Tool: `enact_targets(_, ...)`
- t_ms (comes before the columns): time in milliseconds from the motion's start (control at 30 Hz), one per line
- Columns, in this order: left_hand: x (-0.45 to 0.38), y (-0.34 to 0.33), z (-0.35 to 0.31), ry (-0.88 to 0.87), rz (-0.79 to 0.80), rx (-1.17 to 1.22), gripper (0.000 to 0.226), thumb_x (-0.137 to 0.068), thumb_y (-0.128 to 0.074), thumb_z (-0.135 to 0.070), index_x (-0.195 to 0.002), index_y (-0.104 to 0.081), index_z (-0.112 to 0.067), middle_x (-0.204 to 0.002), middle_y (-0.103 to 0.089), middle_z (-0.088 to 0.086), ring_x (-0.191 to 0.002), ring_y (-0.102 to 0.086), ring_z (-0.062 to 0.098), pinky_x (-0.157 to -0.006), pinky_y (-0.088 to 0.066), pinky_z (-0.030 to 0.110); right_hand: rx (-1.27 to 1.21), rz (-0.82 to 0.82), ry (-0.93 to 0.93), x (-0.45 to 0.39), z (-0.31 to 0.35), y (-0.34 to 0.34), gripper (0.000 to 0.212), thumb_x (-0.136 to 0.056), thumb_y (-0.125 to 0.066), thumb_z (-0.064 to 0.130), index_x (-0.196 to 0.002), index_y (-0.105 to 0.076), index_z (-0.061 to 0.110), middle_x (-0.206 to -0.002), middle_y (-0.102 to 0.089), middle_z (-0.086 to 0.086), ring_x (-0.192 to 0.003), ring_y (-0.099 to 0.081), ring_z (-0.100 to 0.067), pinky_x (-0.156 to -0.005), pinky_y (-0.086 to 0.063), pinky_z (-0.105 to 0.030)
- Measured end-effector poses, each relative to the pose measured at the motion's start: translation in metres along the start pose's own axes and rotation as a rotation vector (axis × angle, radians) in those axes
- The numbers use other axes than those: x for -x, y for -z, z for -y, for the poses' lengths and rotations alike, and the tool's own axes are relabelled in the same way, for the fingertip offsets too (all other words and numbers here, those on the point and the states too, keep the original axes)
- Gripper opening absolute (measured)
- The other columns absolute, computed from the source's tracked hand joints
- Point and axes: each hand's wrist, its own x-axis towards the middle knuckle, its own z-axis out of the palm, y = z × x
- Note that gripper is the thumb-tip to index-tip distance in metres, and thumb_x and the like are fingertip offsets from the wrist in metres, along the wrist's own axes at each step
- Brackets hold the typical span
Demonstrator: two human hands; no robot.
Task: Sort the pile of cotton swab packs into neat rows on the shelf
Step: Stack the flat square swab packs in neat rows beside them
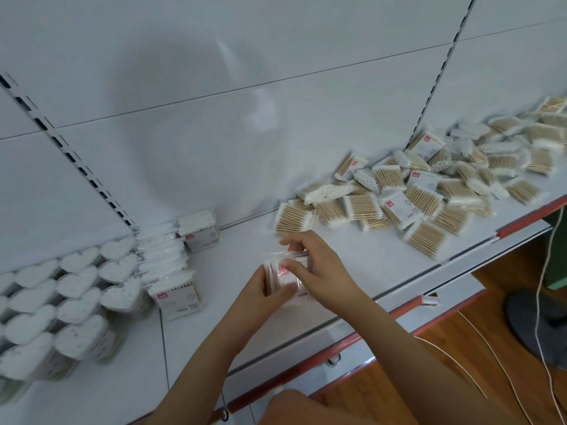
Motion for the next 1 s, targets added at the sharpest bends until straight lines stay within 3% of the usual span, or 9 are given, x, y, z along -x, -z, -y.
enact_targets(167, 0.006, 0.012, 0.001, -0.043, -0.109, 0.078, 0.030, -0.093, -0.070, -0.020, -0.120, -0.059, -0.028, -0.110, -0.072, -0.010, -0.101, -0.070, 0.010, -0.095, -0.056, 0.038, -0.051, -0.018, -0.071, 0.005, -0.004, -0.008, 0.056, -0.093, -0.058, 0.052, -0.142, -0.035, 0.037, -0.140, -0.041, 0.017, -0.132, -0.038, 0.000, -0.108, -0.033, -0.016)
enact_targets(267, 0.012, 0.023, 0.003, -0.097, -0.125, 0.026, 0.030, -0.093, -0.070, -0.019, -0.118, -0.056, -0.028, -0.109, -0.072, -0.012, -0.102, -0.069, 0.010, -0.092, -0.057, 0.037, -0.267, 0.152, -0.227, 0.005, -0.009, -0.012, 0.059, -0.091, -0.068, 0.038, -0.141, -0.038, 0.041, -0.130, -0.060, 0.013, -0.118, -0.058, -0.003, -0.102, -0.048, -0.025)
enact_targets(333, 0.019, 0.031, 0.008, -0.144, -0.132, -0.139, 0.030, -0.092, -0.071, -0.027, -0.117, -0.054, -0.030, -0.107, -0.070, -0.016, -0.100, -0.068, 0.004, -0.090, -0.057, 0.034, -0.312, 0.191, -0.251, 0.003, -0.012, -0.017, 0.050, -0.091, -0.071, 0.026, -0.135, -0.050, 0.030, -0.115, -0.071, 0.004, -0.105, -0.068, -0.011, -0.091, -0.056, -0.032)
enact_targets(400, 0.028, 0.042, 0.016, -0.184, -0.131, -0.313, 0.043, -0.092, -0.068, -0.036, -0.130, -0.047, -0.035, -0.121, -0.063, -0.024, -0.111, -0.060, -0.005, -0.096, -0.052, 0.024, -0.280, 0.177, -0.226, -0.002, -0.013, -0.020, 0.045, -0.089, -0.074, 0.022, -0.129, -0.055, 0.029, -0.110, -0.072, 0.004, -0.100, -0.070, -0.012, -0.085, -0.058, -0.031)
enact_targets(467, 0.039, 0.058, 0.028, -0.247, -0.096, -0.554, 0.065, -0.095, -0.061, -0.046, -0.150, -0.028, -0.041, -0.144, -0.043, -0.028, -0.128, -0.043, -0.012, -0.107, -0.038, 0.016, -0.268, 0.132, -0.210, -0.011, -0.012, -0.023, 0.043, -0.088, -0.075, 0.022, -0.125, -0.056, 0.032, -0.109, -0.071, 0.005, -0.099, -0.070, -0.009, -0.083, -0.058, -0.027)
enact_targets(533, 0.051, 0.076, 0.043, -0.328, -0.038, -0.845, 0.069, -0.099, -0.051, -0.049, -0.157, -0.015, -0.040, -0.156, -0.026, -0.025, -0.140, -0.023, -0.012, -0.116, -0.021, 0.014, -0.267, 0.088, -0.216, -0.023, -0.010, -0.027, 0.037, -0.087, -0.075, 0.027, -0.118, -0.057, 0.036, -0.109, -0.071, 0.004, -0.097, -0.070, -0.010, -0.082, -0.058, -0.027)
enact_targets(633, 0.062, 0.090, 0.064, -0.443, 0.027, -1.081, 0.061, -0.105, -0.039, -0.046, -0.159, -0.019, -0.028, -0.165, -0.010, -0.016, -0.150, 0.001, -0.006, -0.123, -0.001, 0.020, -0.224, 0.076, -0.211, -0.044, -0.010, -0.044, 0.043, -0.084, -0.077, 0.035, -0.122, -0.055, 0.034, -0.112, -0.068, 0.002, -0.096, -0.070, -0.010, -0.084, -0.058, -0.029)
enact_targets(867, 0.060, 0.091, 0.071, -0.485, -0.005, -1.070, 0.057, -0.105, -0.040, -0.043, -0.158, -0.029, -0.026, -0.166, -0.016, -0.013, -0.152, -0.001, -0.001, -0.123, -0.001, 0.021, -0.168, 0.171, -0.148, -0.083, -0.002, -0.096, 0.041, -0.089, -0.073, 0.033, -0.124, -0.052, 0.029, -0.116, -0.066, 0.007, -0.105, -0.065, -0.007, -0.093, -0.055, -0.031)
enact_targets(1000, 0.060, 0.093, 0.071, -0.483, -0.011, -0.974, 0.053, -0.104, -0.044, -0.041, -0.155, -0.037, -0.025, -0.164, -0.023, -0.014, -0.152, -0.008, -0.002, -0.123, -0.007, 0.022, -0.018, 0.106, -0.119, -0.087, -0.003, -0.114, 0.047, -0.087, -0.072, 0.041, -0.127, -0.052, 0.024, -0.122, -0.056, 0.009, -0.107, -0.056, -0.008, -0.081, -0.041, -0.007)
